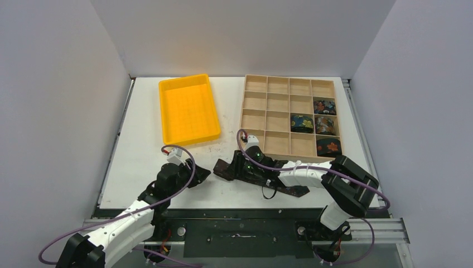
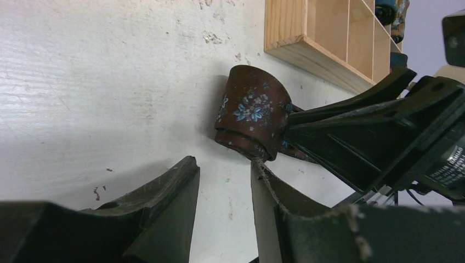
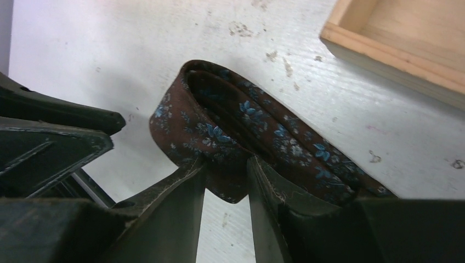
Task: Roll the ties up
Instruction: Roll the tie at the center of the board.
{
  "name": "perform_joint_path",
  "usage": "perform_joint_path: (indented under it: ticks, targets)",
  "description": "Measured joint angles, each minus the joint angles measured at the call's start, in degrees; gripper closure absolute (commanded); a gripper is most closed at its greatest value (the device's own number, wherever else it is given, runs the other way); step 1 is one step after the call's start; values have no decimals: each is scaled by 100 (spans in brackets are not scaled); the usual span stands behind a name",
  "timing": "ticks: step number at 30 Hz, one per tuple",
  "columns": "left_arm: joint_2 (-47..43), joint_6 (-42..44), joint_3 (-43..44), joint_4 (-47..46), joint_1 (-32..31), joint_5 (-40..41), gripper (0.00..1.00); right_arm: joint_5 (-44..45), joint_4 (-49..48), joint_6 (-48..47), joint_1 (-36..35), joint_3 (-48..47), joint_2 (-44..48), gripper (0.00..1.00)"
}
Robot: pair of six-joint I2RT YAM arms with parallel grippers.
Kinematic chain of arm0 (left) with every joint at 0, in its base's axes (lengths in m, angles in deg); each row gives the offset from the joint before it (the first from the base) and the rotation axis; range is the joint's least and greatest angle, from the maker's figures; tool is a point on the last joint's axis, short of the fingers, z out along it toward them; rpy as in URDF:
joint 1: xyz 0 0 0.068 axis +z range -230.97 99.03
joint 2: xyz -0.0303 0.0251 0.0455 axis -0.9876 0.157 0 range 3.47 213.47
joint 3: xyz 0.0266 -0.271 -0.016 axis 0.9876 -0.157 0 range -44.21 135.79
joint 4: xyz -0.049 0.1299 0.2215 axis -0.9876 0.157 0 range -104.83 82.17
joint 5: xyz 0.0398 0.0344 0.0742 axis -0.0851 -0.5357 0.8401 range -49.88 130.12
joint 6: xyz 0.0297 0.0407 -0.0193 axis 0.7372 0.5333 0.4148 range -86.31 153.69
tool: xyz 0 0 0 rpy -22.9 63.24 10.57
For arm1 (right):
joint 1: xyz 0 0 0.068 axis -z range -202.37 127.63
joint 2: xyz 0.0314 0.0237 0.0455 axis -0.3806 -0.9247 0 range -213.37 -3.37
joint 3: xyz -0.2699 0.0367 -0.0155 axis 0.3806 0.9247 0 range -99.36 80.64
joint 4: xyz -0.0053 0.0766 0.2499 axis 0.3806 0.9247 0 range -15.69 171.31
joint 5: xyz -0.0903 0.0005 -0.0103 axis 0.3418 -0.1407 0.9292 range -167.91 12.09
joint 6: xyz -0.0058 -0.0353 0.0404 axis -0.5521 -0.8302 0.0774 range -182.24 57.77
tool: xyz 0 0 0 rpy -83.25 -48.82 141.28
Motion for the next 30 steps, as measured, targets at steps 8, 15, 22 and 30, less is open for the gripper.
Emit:
perform_joint_path:
  ticks: [8, 15, 22, 30]
  targets:
    - [26, 24, -125, -238, 2, -267, 64, 7, 83, 24, 138, 199, 101, 62]
    - [-238, 149, -133, -188, 4, -302, 64, 435, 761, -332, 232, 212, 1445, 58]
    - [-433, 160, -136, -153, 9, -245, 64, 776, 1056, -232, 354, 1054, 2306, 60]
    - [-514, 109, -282, -175, 17, -214, 64, 1191, 2031, 439, 601, 1950, 2804, 59]
